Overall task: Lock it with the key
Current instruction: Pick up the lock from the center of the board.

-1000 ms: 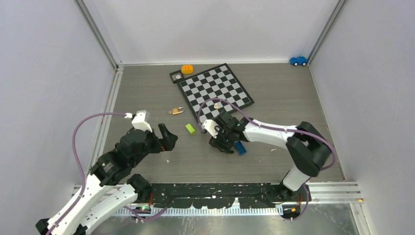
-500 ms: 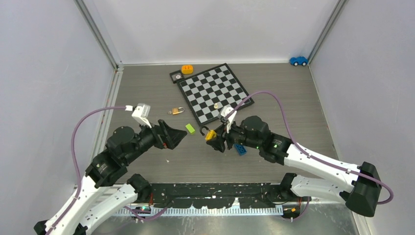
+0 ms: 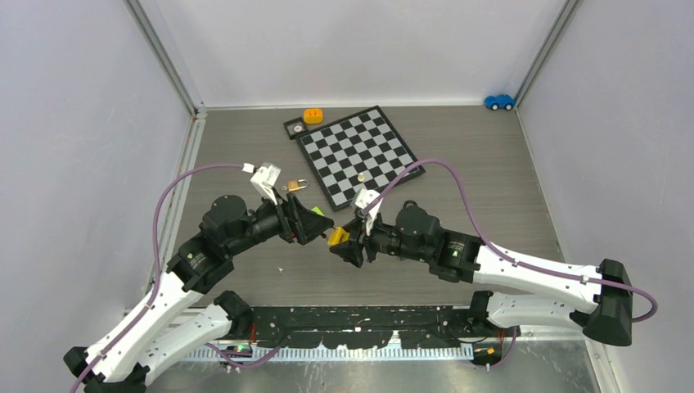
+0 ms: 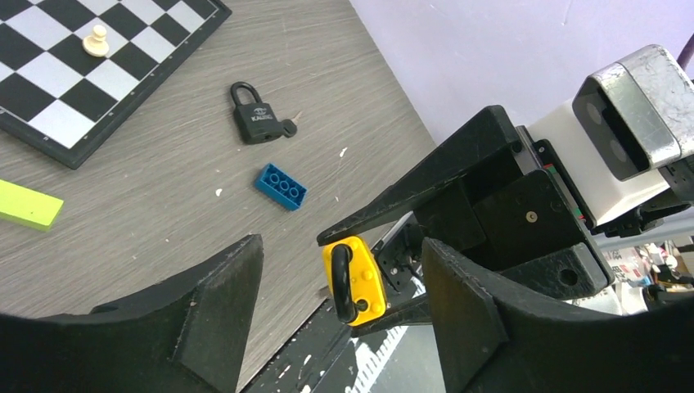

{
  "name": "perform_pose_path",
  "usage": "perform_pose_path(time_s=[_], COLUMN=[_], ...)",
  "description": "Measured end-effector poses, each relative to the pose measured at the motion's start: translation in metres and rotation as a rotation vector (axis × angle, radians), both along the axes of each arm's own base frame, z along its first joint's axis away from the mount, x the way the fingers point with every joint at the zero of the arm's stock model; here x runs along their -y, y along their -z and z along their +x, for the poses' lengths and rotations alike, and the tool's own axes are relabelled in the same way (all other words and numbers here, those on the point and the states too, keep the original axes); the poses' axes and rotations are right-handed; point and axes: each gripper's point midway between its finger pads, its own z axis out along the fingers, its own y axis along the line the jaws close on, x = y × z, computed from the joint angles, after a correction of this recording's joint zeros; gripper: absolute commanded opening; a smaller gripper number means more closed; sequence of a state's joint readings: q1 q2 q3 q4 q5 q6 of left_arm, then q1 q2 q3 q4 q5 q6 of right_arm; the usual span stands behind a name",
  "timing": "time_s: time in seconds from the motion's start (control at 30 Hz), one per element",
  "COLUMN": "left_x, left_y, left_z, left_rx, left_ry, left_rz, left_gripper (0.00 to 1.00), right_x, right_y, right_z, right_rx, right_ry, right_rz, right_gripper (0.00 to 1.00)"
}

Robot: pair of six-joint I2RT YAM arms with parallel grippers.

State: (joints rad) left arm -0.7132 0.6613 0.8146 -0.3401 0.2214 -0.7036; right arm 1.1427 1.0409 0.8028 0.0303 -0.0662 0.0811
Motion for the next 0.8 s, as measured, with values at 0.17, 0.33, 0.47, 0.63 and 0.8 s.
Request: perform_pose_path(time_s=[0.17, 0.33, 0.47, 0.63, 0.8], left_x=[0.005, 0.009, 0.010, 0.010, 0.010], left_y=[-0.004, -0.007, -0.004, -0.002, -0.001], left_z=[-0.005, -0.009, -0.011, -0.010, -0.008], left_rx=[-0.001, 0.000, -0.006, -0.009, -0.010], left_ry=[0.036, 0.059, 0.070, 0.068, 0.064], left_rz=[-0.026, -0.043, -0.042, -0.035, -0.033], left_gripper=[0.56, 0.44, 0.33, 0.12, 0.00], right_x=[-0.001, -0.001, -0.001, -0.001, 0.000], right_y=[-0.004, -0.005, -0.006, -0.007, -0.009], right_z=[0.003, 0.008, 0.009, 0.009, 0.010], right_rx=[0.015, 0.022, 0.032, 0.043, 0.056], right_ry=[0.039, 0.068, 0.083, 0.089, 0.096], right_rz=[0.002, -0.002, -0.004, -0.006, -0.004], right_gripper=[0.00, 0.01, 0.00, 0.00, 0.00])
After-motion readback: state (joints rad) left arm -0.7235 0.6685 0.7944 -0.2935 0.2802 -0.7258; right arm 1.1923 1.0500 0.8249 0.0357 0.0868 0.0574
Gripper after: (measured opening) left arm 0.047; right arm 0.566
